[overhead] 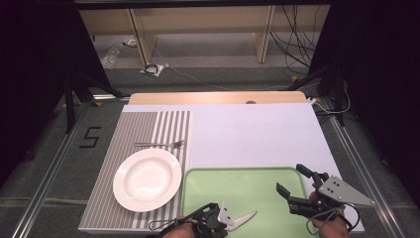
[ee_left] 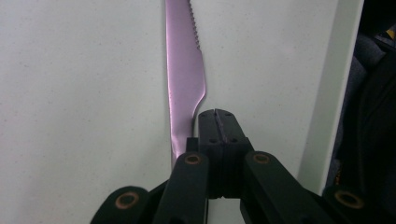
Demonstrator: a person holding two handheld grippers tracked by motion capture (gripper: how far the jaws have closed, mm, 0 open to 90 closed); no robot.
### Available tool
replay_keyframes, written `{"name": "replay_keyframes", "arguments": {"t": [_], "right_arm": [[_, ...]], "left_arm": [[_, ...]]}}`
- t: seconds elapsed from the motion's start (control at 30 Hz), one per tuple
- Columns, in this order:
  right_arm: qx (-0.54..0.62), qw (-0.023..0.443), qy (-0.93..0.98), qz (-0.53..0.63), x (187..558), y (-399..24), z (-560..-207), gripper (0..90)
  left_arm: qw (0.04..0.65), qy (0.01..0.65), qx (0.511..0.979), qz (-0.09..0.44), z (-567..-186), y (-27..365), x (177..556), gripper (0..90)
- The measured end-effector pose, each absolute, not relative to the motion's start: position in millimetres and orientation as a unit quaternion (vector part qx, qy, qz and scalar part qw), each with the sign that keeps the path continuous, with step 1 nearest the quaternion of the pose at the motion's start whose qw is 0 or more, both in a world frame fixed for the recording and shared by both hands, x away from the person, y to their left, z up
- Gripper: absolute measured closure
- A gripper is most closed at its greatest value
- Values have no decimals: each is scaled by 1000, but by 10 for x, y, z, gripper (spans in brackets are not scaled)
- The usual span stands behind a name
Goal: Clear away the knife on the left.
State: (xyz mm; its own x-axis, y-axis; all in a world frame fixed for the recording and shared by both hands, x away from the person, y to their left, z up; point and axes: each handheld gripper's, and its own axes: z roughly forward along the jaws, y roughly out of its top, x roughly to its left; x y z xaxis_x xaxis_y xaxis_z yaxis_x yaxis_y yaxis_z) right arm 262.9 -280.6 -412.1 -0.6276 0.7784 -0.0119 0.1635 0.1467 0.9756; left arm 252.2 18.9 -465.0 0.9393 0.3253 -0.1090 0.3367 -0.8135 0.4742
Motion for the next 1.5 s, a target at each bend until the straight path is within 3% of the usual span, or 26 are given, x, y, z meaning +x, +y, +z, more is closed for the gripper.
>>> {"name": "replay_keyframes", "arguments": {"t": [1.5], "right_arm": [[337,268,704,564,2633,-2817,-4124,156]], "left_arm": [[224,215,951,5,-4645,388,2732,896]]}}
